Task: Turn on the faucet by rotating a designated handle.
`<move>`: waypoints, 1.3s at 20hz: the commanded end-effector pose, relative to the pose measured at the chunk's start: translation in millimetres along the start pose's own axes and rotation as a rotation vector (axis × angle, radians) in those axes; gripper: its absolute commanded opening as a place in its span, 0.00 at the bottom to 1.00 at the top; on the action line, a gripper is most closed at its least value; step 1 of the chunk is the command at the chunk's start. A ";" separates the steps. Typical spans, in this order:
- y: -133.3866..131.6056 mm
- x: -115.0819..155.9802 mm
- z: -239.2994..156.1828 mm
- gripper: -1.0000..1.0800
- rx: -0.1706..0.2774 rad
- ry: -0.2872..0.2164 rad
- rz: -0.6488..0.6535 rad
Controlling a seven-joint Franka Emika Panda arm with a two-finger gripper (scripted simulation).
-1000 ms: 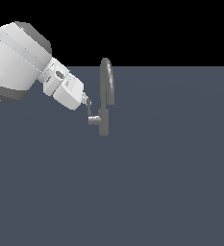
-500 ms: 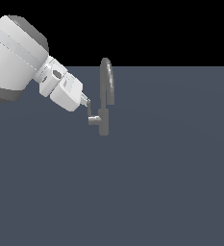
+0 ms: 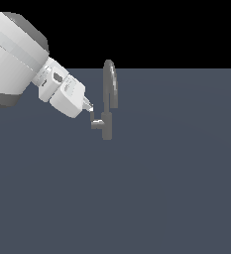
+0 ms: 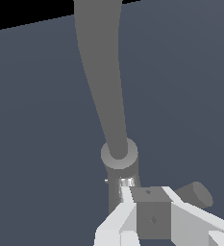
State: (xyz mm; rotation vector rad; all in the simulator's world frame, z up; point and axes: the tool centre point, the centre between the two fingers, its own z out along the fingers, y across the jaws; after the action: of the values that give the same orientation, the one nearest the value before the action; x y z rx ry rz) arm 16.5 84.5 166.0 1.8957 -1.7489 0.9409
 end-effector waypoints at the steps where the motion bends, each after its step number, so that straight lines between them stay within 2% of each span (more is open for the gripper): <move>1: 16.6 -3.6 8.0 0.00 -0.019 0.007 -0.009; 8: 39.4 -5.0 12.4 0.00 -0.022 0.007 -0.007; 9: 39.4 -5.0 12.4 0.00 -0.022 0.007 -0.007; 10: 27.2 -7.8 2.0 0.00 0.003 -0.005 -0.005; 21: 67.3 -33.8 42.3 0.00 -0.021 0.007 -0.006; 22: 67.3 -33.8 42.3 0.00 -0.021 0.007 -0.006; 23: 54.3 -35.3 28.0 0.00 0.005 -0.008 -0.004; 26: 55.7 -41.8 37.2 0.00 0.000 -0.006 -0.005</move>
State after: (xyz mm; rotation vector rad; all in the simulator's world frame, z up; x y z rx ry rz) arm -29.0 83.1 108.6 1.9087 -1.7497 0.9390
